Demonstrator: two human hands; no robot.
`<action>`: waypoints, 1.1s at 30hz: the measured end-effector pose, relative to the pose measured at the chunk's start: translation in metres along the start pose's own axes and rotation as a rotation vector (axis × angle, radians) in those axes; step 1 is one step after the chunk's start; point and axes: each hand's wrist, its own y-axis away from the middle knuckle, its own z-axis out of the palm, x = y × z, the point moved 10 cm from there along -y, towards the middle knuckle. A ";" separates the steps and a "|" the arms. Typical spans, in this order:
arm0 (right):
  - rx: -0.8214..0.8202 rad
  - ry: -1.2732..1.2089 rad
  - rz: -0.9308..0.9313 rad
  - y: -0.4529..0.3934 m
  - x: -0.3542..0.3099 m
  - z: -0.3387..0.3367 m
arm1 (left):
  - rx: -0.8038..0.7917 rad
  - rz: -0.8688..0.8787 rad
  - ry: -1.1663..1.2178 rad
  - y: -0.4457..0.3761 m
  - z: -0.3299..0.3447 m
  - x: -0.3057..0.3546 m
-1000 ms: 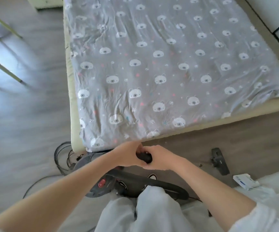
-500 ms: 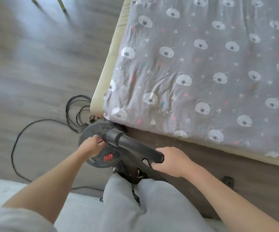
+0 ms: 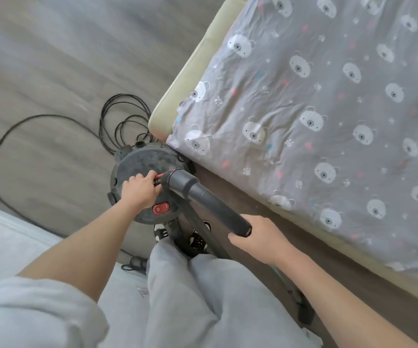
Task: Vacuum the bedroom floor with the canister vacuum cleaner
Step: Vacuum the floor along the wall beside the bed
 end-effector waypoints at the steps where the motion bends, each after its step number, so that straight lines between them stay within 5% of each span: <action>1: 0.009 0.002 0.008 0.001 0.000 0.003 | 0.008 -0.018 0.017 0.002 -0.001 -0.009; 21: 0.045 0.032 -0.041 -0.026 -0.051 0.014 | 0.091 -0.237 0.087 -0.015 -0.069 -0.184; 28: 0.062 0.058 -0.093 -0.046 -0.073 0.006 | 0.213 -0.529 0.054 -0.037 -0.145 -0.264; 30: 0.049 0.036 -0.103 -0.046 -0.080 0.005 | 0.206 -0.616 0.066 -0.032 -0.158 -0.268; 33: 0.021 0.028 -0.105 -0.042 -0.087 0.005 | 0.190 -0.509 0.067 -0.016 -0.169 -0.217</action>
